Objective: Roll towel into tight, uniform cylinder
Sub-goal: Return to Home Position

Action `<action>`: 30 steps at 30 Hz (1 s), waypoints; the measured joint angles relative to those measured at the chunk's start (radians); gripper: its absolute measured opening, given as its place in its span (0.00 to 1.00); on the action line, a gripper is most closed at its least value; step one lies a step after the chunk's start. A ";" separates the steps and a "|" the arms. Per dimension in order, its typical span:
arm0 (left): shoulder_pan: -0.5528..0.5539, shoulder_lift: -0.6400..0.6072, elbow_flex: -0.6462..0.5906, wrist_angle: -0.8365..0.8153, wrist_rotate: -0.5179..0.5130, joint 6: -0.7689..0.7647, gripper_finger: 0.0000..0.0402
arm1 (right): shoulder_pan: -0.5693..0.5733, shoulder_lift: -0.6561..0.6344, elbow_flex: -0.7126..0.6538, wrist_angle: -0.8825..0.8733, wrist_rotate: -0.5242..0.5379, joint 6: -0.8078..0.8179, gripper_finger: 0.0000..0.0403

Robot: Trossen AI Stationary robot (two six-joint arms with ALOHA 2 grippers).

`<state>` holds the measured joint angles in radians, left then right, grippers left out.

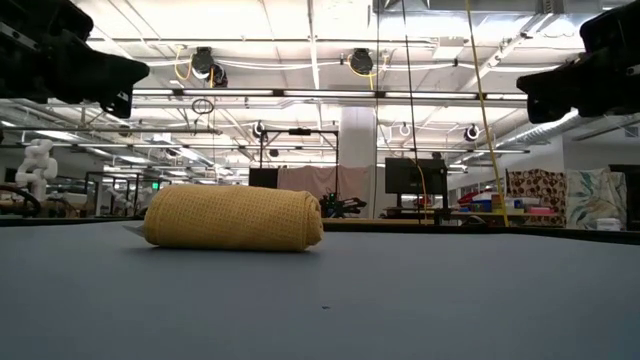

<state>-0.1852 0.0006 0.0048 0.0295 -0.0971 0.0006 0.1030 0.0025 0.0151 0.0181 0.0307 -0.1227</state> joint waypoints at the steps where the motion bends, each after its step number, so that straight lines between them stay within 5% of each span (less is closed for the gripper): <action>1: 0.000 0.000 0.000 0.000 0.000 0.008 0.03 | -0.006 0.000 0.000 0.000 0.000 -0.011 0.00; 30: 0.054 0.000 0.000 -0.012 0.044 -0.017 0.03 | -0.057 0.000 0.000 0.000 -0.003 0.036 0.00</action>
<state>-0.1314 0.0006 0.0048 0.0174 -0.0532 -0.0162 0.0463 0.0029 0.0151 0.0181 0.0277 -0.0872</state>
